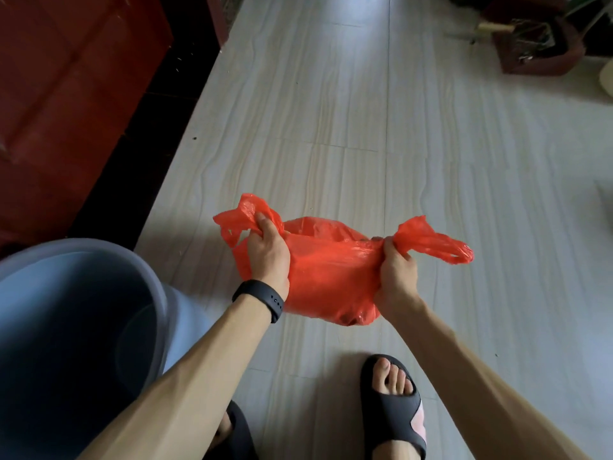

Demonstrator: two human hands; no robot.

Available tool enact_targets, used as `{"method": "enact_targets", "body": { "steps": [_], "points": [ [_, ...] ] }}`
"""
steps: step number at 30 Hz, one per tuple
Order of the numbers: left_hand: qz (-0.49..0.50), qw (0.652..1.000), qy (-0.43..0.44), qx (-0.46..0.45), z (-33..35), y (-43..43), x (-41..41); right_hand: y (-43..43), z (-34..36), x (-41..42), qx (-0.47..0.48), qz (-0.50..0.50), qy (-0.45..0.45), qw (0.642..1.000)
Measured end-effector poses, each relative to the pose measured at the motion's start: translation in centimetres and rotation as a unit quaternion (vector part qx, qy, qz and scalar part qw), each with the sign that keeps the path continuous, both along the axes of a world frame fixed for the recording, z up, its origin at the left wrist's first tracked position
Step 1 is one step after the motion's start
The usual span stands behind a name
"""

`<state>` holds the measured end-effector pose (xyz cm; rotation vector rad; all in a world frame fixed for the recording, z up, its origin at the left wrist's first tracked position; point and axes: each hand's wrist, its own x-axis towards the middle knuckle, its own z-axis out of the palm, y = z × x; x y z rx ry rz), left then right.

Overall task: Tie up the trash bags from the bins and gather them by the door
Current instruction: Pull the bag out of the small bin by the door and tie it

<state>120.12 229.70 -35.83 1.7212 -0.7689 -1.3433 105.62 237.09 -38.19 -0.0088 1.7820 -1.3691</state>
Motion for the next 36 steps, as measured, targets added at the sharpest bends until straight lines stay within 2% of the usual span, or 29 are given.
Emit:
{"method": "enact_targets", "body": {
  "steps": [3,5,7,9,11,13,15,17,19,20,24,27,28,32,33,34,36],
  "points": [
    [0.004,0.999,0.047,0.020,-0.2,-0.1,0.1,0.3,-0.9,0.2,0.045,0.090,0.042,0.994],
    [-0.011,0.988,0.151,0.038,-0.7,-0.4,0.1,0.7,-1.7,0.1,0.088,0.184,0.076,0.976],
    [-0.003,0.975,0.213,0.055,-1.1,-0.4,0.4,1.0,-2.1,0.2,0.119,0.217,0.065,0.967],
    [-0.036,0.979,0.184,0.082,-1.5,-0.1,0.6,0.8,-2.2,0.1,0.124,0.172,0.028,0.977],
    [-0.123,0.979,0.134,0.095,-2.2,0.6,0.6,0.5,-2.4,0.1,0.071,0.078,-0.059,0.993],
    [-0.208,0.966,0.122,0.095,-2.6,1.5,0.3,0.1,-2.3,0.3,-0.014,0.020,-0.163,0.986],
    [-0.248,0.958,0.114,0.090,-2.8,2.1,0.1,-0.3,-2.2,0.5,-0.092,-0.030,-0.245,0.965],
    [-0.264,0.957,0.093,0.071,-3.0,2.3,0.2,-0.6,-2.1,0.5,-0.074,-0.039,-0.230,0.969],
    [-0.301,0.953,0.037,0.018,-3.2,2.6,0.3,-0.4,-2.6,0.5,0.008,0.041,-0.119,0.992],
    [-0.330,0.944,-0.015,-0.018,-3.2,2.8,0.4,-0.3,-2.8,0.6,0.038,0.096,-0.077,0.992],
    [-0.404,0.889,-0.167,-0.140,-2.9,3.7,0.2,-0.8,-2.4,1.3,0.105,0.286,0.059,0.951],
    [-0.460,0.818,-0.251,-0.237,-2.8,3.6,0.3,-1.1,-1.9,1.0,0.159,0.428,0.185,0.870],
    [-0.479,0.794,-0.274,-0.256,-3.0,3.3,0.3,-1.1,-1.8,0.8,0.166,0.451,0.209,0.852],
    [-0.526,0.704,-0.398,-0.263,-3.7,2.5,0.0,-1.1,-1.7,0.3,0.183,0.458,0.270,0.827],
    [-0.535,0.678,-0.430,-0.263,-3.8,2.3,0.0,-1.1,-1.6,0.3,0.169,0.469,0.248,0.831],
    [-0.544,0.651,-0.459,-0.263,-3.8,2.0,0.1,-0.9,-1.5,0.2,0.133,0.472,0.187,0.851],
    [-0.562,0.591,-0.515,-0.263,-4.0,1.6,0.2,-0.6,-1.8,-0.3,0.030,0.431,-0.049,0.901]
  ]
}}
